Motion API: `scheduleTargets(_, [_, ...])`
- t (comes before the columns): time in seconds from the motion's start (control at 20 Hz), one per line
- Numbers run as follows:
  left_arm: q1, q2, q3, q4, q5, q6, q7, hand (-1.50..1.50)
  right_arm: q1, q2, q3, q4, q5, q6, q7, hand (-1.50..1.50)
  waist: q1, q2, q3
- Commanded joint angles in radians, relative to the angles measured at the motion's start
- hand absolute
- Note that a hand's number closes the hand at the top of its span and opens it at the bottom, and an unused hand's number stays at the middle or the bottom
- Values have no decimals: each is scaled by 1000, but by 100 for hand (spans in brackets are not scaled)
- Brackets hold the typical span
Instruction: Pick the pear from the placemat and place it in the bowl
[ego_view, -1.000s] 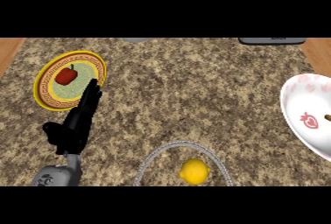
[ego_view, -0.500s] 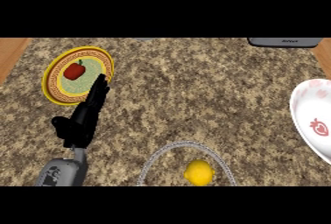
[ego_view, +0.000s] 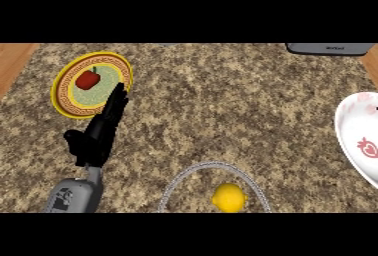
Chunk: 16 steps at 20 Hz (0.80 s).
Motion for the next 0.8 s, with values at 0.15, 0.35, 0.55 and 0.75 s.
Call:
scheduleTargets(0.15, [9, -7, -5, -4, -16, 7, 2, 0, -154, 77, 69, 321, 54, 263, -166, -150, -4, 0, 1])
scheduleTargets(0.35, [72, 6, -2, -55, -8, -10, -11, 0, -259, 149, 46, 422, 55, 340, -252, -150, -9, -5, 0])
scheduleTargets(0.55, [23, -17, -2, -59, -17, 18, 45, 0, -305, 156, -44, 473, -29, 414, -299, -150, -23, -8, 0])
scheduleTargets(0.75, [54, 22, 33, -77, 18, -29, 44, 0, -332, 158, -115, 528, -89, 452, -282, -150, -29, -9, -1])
